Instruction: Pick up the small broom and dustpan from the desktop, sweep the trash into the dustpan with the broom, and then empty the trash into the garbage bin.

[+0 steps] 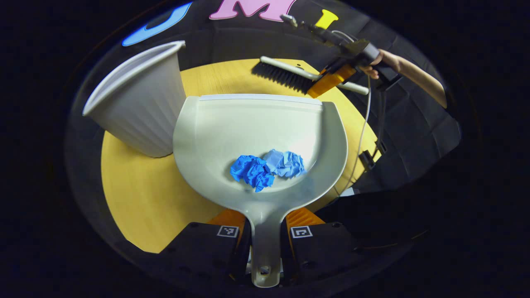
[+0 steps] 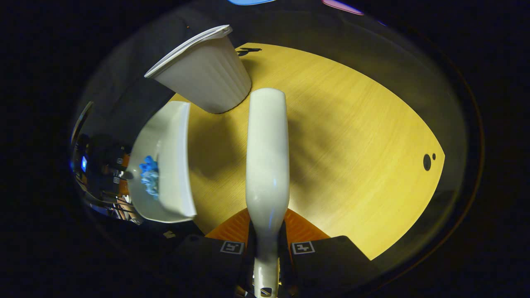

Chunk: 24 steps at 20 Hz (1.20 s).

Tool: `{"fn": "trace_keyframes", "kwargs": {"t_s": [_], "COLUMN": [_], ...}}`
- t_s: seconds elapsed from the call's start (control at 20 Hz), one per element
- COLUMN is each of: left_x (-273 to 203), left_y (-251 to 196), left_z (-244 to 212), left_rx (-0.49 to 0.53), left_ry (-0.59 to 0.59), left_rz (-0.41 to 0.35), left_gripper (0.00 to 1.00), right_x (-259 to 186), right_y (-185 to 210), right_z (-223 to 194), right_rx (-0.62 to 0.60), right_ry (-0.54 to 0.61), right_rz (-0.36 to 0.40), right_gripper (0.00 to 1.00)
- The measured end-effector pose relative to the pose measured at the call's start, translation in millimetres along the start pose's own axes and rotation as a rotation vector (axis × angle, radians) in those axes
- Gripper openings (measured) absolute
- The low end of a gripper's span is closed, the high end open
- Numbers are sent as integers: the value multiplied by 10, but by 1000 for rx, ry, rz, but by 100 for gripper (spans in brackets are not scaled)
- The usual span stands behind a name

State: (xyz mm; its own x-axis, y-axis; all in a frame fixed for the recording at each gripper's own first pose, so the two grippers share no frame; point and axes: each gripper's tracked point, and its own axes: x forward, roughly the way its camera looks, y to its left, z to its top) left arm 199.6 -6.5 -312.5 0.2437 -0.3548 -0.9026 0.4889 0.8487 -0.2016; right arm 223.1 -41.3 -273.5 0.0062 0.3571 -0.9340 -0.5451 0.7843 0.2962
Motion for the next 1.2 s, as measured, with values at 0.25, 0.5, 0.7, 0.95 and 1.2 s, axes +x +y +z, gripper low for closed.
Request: {"fn": "trace_keyframes", "kwargs": {"t_s": [0.25, 0.5, 0.7, 0.95, 1.2], "left_x": [-979, -1512, -1329, -1179, -1556], "left_y": [263, 1021, 1823, 2373, 2445], "left_z": [308, 686, 1081, 1346, 1473], "left_rx": [-161, -261, -237, -74, 121], "left_ry": [-86, -129, -86, 95, 293], "left_rz": [-35, 151, 316, 525, 664], "left_gripper": [29, 29, 29, 29, 29], "right_x": [-116, -144, -113, -138, -135], "right_y": [172, 508, 638, 699, 760], "right_z": [-291, -417, -478, -635, -654], "right_rx": [70, 144, 145, 163, 200], "right_ry": [-6, -21, -41, -58, -95], "right_rz": [30, 128, 162, 173, 203], "right_gripper": [28, 28, 28, 28, 28]}}
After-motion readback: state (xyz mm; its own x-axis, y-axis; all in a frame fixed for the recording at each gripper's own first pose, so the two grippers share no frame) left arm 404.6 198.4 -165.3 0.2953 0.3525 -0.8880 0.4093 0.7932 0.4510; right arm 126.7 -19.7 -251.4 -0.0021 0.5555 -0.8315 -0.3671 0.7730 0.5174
